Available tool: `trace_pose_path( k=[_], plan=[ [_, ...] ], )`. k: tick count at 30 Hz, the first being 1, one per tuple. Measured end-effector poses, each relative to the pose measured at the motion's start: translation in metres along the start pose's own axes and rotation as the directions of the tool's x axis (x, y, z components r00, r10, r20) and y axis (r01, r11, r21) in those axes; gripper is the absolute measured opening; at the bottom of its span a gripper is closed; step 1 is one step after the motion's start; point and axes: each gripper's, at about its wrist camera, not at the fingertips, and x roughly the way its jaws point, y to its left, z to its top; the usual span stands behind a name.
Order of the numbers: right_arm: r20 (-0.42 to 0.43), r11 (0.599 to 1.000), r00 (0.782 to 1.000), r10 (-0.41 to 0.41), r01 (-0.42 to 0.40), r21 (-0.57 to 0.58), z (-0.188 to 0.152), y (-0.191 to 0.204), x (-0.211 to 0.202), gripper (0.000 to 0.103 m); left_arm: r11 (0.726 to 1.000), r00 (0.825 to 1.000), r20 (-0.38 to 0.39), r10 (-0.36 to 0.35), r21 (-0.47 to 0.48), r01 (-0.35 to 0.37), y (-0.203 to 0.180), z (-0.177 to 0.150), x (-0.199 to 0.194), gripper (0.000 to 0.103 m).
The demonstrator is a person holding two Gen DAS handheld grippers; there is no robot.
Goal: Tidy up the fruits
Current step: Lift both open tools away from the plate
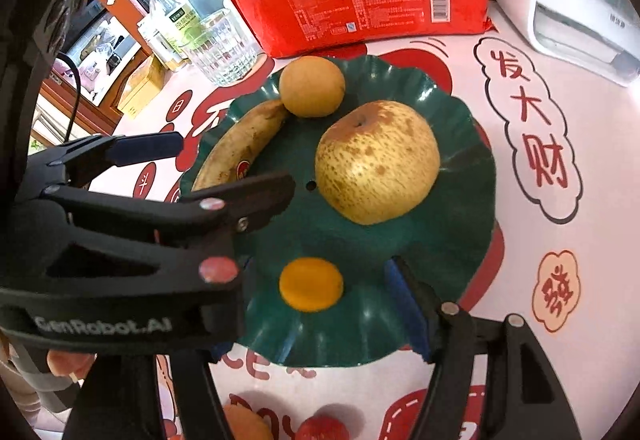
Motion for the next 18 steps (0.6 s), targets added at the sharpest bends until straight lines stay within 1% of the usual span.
trace_pose_path(
  k=[5,10,18],
  plan=[
    [0.017,0.999,1.0,-0.024,0.024,-0.021,-0.003,0.007,-0.012,0.068,1.0,1.0,0.016,0.011,-0.002,-0.011,0.002,-0.006,-0.017,0.102],
    [0.032,0.999,0.999,-0.038,0.038,-0.022,-0.005,0.011,-0.025,0.067,1.0,0.999,0.03,0.024,-0.012,-0.023,0.005,-0.014,-0.033,0.102],
    [0.074,0.998,0.996,-0.058,0.06,-0.027,-0.012,0.02,-0.057,0.067,0.999,0.997,0.069,0.018,-0.039,-0.015,0.009,-0.027,-0.071,0.102]
  ],
)
